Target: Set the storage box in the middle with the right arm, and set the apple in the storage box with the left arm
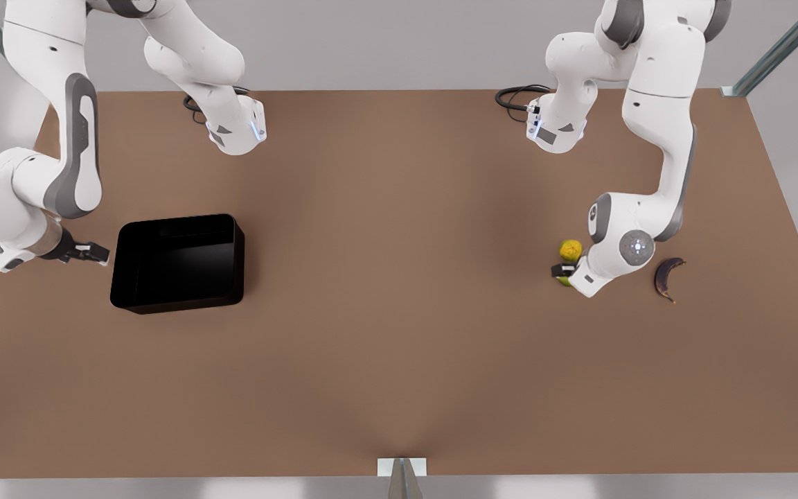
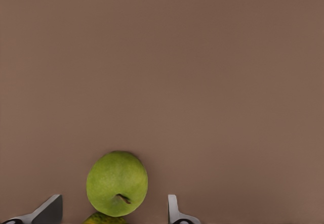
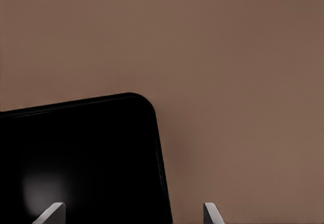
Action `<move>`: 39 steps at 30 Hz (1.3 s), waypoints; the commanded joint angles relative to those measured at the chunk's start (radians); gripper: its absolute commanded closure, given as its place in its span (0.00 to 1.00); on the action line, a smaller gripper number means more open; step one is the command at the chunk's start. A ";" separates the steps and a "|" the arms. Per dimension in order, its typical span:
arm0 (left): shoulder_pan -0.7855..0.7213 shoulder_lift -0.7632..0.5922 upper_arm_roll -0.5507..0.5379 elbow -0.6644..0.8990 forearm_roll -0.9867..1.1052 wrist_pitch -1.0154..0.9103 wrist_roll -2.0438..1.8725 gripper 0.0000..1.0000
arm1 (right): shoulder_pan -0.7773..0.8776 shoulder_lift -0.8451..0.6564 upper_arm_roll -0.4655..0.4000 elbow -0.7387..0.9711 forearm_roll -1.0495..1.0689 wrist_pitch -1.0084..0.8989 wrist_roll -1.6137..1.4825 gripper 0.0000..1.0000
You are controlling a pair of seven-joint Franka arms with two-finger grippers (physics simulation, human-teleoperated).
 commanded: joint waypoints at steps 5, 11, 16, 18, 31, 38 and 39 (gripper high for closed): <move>0.009 0.045 0.001 0.015 0.005 0.006 0.005 0.00 | -0.033 0.096 0.000 -0.001 0.001 0.104 -0.084 0.00; 0.014 0.087 0.001 0.020 0.010 0.035 0.006 0.00 | -0.042 0.134 0.000 -0.129 0.061 0.329 -0.086 0.00; 0.021 0.087 0.001 -0.009 0.013 0.095 0.006 0.00 | -0.051 0.188 0.000 -0.126 0.061 0.343 -0.118 0.00; 0.021 0.088 0.001 -0.009 0.013 0.094 0.006 0.00 | -0.051 0.202 0.000 -0.128 0.061 0.342 -0.120 0.00; 0.026 0.125 0.001 0.000 0.011 0.097 0.005 0.00 | -0.064 0.248 -0.063 -0.234 0.061 0.435 -0.227 0.79; 0.026 0.128 0.001 0.002 0.011 0.097 0.005 0.18 | -0.062 0.226 -0.063 -0.225 0.063 0.400 -0.224 0.79; 0.026 0.127 0.001 0.002 0.013 0.097 0.005 0.19 | -0.062 0.226 -0.063 -0.225 0.063 0.400 -0.224 0.79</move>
